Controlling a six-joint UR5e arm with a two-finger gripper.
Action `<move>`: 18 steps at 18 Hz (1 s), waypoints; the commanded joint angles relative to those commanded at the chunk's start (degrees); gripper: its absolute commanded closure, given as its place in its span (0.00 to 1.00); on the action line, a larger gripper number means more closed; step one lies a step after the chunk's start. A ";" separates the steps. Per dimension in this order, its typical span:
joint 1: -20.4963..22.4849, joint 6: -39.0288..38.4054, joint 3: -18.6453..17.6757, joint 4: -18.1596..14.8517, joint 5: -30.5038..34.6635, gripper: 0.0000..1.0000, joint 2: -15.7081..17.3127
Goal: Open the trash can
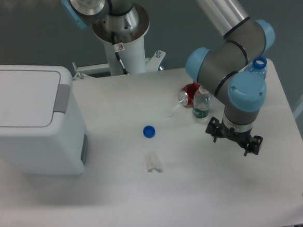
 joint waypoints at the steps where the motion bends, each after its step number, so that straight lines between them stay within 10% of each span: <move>1: 0.00 0.26 -0.17 0.09 0.00 0.00 0.00; 18: -1.58 -5.53 -5.01 0.09 0.53 0.00 2.55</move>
